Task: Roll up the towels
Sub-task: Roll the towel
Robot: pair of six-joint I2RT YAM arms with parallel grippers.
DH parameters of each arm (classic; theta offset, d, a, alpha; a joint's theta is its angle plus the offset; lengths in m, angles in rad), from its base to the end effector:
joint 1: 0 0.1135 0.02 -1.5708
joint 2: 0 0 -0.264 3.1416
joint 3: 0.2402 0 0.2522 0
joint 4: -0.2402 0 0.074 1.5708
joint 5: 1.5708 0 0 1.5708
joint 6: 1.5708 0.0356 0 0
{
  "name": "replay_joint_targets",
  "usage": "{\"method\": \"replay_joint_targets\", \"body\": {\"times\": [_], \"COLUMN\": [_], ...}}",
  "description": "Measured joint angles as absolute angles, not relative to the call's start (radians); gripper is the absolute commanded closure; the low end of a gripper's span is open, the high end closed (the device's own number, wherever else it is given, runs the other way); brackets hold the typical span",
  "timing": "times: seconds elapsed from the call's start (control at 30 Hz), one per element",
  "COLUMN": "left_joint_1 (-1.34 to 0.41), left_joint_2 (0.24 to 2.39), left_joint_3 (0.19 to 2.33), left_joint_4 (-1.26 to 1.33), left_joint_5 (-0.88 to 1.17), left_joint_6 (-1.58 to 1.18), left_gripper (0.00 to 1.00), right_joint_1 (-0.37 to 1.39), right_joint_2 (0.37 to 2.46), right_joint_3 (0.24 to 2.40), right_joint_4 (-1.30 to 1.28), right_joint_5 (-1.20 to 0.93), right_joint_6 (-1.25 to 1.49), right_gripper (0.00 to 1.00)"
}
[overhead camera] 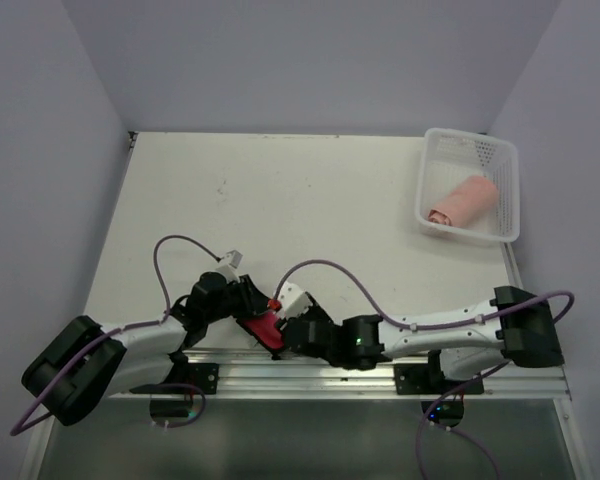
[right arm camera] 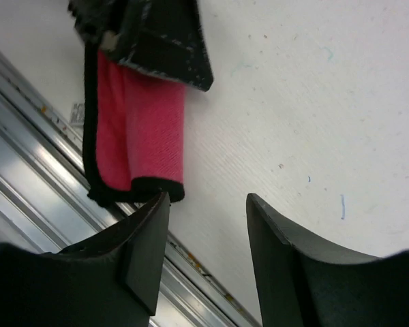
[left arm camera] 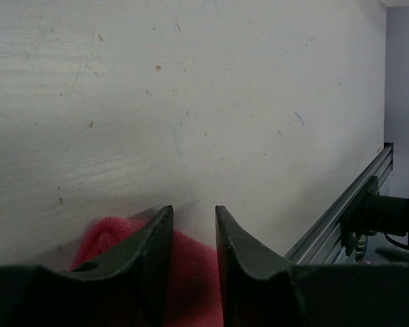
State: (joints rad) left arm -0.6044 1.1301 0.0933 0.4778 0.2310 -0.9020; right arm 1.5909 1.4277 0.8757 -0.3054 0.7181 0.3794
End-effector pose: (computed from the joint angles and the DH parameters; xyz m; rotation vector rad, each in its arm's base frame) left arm 0.1400 -0.1066 0.1143 -0.1971 2.3236 -1.0788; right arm 0.0176 0.2888 0.2212 -0.9834 1.9515 0.2231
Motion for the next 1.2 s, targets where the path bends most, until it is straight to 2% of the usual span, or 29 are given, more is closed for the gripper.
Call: {"method": "replay_joint_targets", "body": {"times": [0.13, 0.27, 0.5, 0.83, 0.97, 1.13, 1.2], "left_joint_1": [-0.604, -0.604, -0.604, -0.604, -0.604, -0.604, -0.604], "left_joint_2": [1.119, 1.113, 1.099, 1.075, 1.071, 1.059, 1.051], "left_joint_3": [0.087, 0.084, 0.081, 0.076, 0.076, 0.075, 0.074], "left_joint_4": [0.478, 0.477, 0.468, 0.447, 0.443, 0.428, 0.422], "left_joint_5": [0.23, 0.228, 0.226, 0.222, 0.22, 0.216, 0.214], "left_joint_6": [-0.902, -0.902, -0.902, -0.902, -0.902, -0.902, -0.902], "left_gripper": [0.64, 0.65, 0.65, 0.66, 0.66, 0.66, 0.66], "right_joint_1": [1.357, 1.219, 1.184, 1.183, 1.184, 1.194, 1.198], "right_joint_2": [1.304, 1.303, 1.425, 1.506, 1.511, 1.542, 1.557], "right_joint_3": [0.744, 0.686, 0.641, 0.606, 0.596, 0.596, 0.596], "right_joint_4": [-0.168, -0.065, 0.092, 0.197, 0.222, 0.267, 0.282], "right_joint_5": [0.495, 0.299, 0.084, -0.021, -0.046, -0.079, -0.093], "right_joint_6": [0.49, 0.597, 0.72, 0.788, 0.801, 0.812, 0.815], "right_gripper": [0.44, 0.44, 0.44, 0.47, 0.63, 0.78, 0.89]}}
